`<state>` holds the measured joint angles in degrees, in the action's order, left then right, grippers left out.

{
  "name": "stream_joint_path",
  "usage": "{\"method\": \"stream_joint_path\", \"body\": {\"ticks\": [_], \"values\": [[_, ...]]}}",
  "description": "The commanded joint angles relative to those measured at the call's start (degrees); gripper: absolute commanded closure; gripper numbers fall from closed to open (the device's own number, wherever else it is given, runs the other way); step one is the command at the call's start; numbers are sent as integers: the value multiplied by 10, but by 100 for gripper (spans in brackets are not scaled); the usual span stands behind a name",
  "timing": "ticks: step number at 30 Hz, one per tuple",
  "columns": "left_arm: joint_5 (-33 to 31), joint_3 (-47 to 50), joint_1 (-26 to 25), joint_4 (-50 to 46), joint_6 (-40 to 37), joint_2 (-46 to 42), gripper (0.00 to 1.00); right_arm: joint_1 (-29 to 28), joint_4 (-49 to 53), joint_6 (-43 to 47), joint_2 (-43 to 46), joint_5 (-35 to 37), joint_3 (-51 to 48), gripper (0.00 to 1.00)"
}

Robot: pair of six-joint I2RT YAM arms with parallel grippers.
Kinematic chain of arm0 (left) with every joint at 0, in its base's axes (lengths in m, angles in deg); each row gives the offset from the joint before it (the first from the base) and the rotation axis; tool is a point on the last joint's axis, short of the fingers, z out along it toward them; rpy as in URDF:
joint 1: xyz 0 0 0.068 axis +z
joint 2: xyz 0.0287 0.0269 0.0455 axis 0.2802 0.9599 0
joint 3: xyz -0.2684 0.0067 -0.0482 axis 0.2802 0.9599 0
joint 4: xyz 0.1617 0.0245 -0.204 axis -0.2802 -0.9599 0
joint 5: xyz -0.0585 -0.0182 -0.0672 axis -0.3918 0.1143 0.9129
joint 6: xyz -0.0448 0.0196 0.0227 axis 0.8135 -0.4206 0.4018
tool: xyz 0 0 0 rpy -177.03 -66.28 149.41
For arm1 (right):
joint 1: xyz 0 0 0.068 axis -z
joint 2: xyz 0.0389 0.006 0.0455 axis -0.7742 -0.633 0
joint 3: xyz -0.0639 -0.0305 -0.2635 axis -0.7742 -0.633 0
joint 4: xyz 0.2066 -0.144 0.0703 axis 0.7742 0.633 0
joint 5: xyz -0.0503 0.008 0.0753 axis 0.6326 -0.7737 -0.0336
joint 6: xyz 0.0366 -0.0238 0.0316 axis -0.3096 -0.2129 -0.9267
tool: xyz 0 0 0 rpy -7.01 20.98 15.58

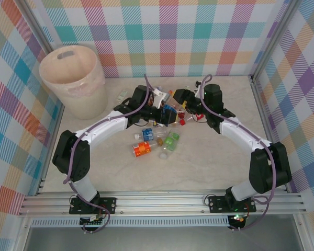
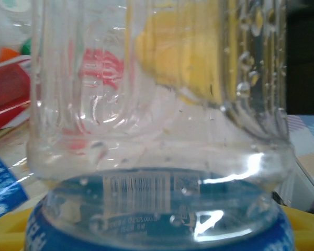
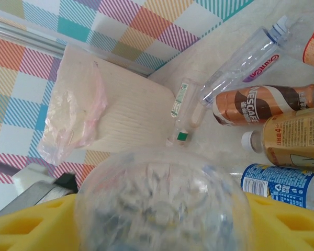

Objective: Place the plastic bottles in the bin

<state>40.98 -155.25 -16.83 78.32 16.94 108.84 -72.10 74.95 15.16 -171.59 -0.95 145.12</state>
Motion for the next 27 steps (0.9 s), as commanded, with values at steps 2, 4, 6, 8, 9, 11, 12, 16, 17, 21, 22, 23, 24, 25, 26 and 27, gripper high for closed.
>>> {"method": "stream_joint_path", "body": {"ticks": [2, 4, 6, 8, 9, 11, 12, 16, 17, 21, 22, 23, 24, 25, 26, 27], "values": [[-112, -7, 30, -55, 17, -26, 43, 3, 21, 64, 32, 5, 36, 9], [-144, -8, 40, -80, 19, -45, 44, 4, 48, 88, 43, 24, 44, 2], [-189, -11, 51, -97, 25, -72, 44, 4, 61, 107, 55, 51, 42, 0], [-289, -26, 56, -132, 32, -101, 41, 4, 64, 129, 70, 79, 31, 0], [-329, -32, 59, -145, 34, -111, 42, 4, 65, 139, 74, 90, 27, 0], [-405, -45, 66, -163, 33, -136, 43, 4, 69, 154, 85, 107, 19, 0], [-441, -52, 70, -170, 30, -145, 43, 4, 72, 159, 90, 116, 14, 0], [-531, -89, 98, -183, 11, -169, 43, 4, 78, 160, 101, 139, -1, 0], [-550, -103, 103, -183, 3, -173, 43, 4, 78, 161, 104, 139, -2, 0], [-656, -156, 109, -170, -52, -165, 43, 4, 66, 164, 111, 111, -8, 0], [-676, -163, 116, -156, -69, -159, 43, 4, 64, 165, 113, 104, -7, 0], [-684, -168, 127, -142, -84, -154, 43, 4, 63, 166, 115, 98, -7, 0], [-685, -171, 139, -130, -94, -149, 43, 4, 64, 166, 117, 95, -7, 0], [-684, -176, 154, -120, -101, -141, 43, 4, 67, 167, 120, 95, -6, 0], [-682, -187, 168, -117, -105, -131, 43, 4, 71, 169, 124, 94, -6, 0], [-679, -197, 182, -115, -111, -123, 43, 4, 75, 171, 127, 95, -6, 0]]}}
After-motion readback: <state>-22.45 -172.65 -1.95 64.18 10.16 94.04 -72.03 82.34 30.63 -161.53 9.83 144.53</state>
